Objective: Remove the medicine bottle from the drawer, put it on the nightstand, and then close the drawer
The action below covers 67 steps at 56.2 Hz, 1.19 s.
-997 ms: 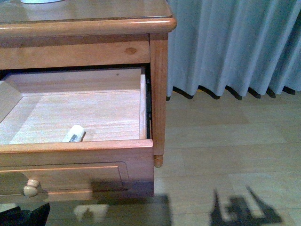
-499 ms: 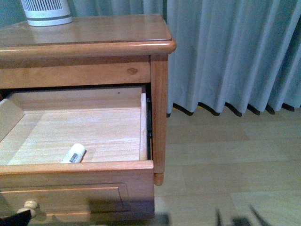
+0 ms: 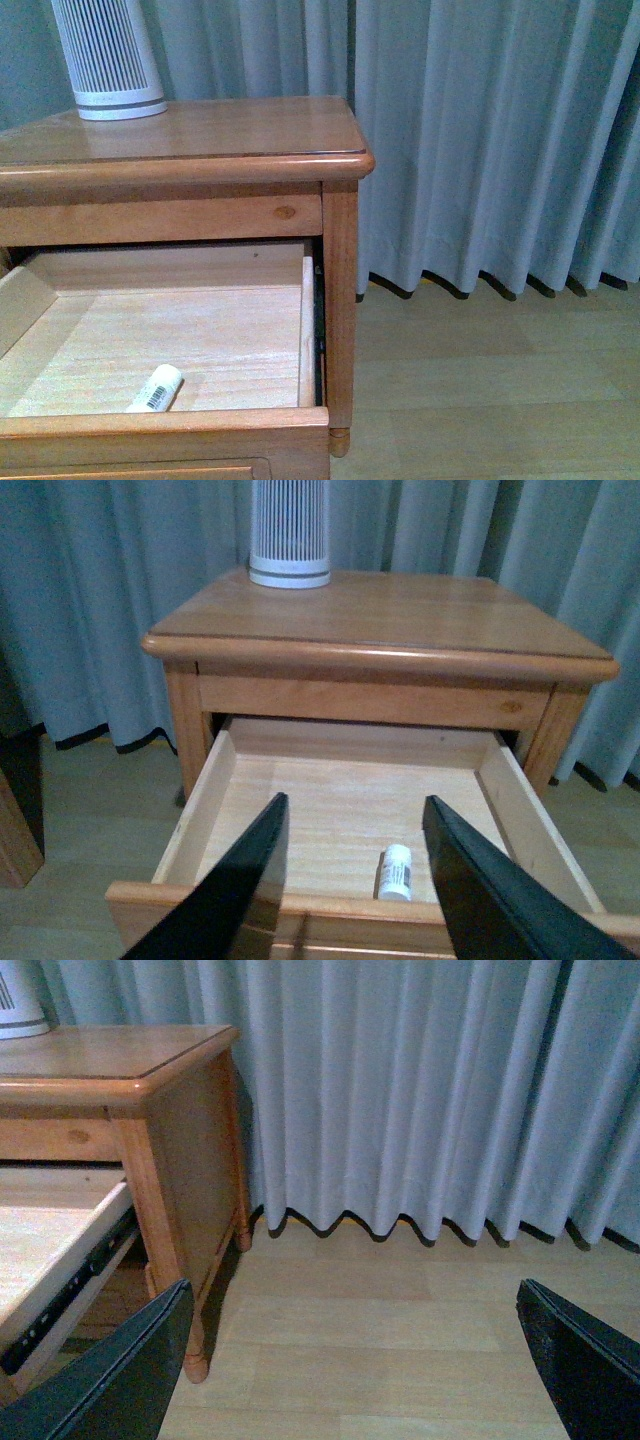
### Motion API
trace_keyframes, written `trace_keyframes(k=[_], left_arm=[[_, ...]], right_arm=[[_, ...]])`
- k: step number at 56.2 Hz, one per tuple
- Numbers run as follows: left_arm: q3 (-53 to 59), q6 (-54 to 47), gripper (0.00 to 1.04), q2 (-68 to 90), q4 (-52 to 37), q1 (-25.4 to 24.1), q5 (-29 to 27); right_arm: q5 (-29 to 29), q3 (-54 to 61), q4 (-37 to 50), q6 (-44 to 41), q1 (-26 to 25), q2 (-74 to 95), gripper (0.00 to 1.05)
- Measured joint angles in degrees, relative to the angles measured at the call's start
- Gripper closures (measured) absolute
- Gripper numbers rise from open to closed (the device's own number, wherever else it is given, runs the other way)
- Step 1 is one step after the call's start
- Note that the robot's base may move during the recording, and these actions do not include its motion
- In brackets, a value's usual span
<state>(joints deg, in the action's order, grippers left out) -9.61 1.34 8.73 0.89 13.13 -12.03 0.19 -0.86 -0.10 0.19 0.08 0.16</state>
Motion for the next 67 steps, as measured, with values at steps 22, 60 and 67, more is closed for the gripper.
trace_keyframes(k=[22, 60, 67], left_arm=[[4.55, -0.76, 1.01, -4.37, -0.04, -12.70, 12.02], [9.07, -0.76, 1.01, -8.44, -0.57, -12.85, 12.00], [9.07, -0.76, 1.01, -8.46, -0.57, -12.85, 12.02]], right_arm=[[0.00, 0.00, 0.00, -0.02, 0.02, 0.00, 0.07], [-22.32, -12.15, -5.05, 6.58, -4.39, 22.03, 0.07], [-18.97, -29.38, 1.88, 4.48, 0.11, 41.90, 0.07]])
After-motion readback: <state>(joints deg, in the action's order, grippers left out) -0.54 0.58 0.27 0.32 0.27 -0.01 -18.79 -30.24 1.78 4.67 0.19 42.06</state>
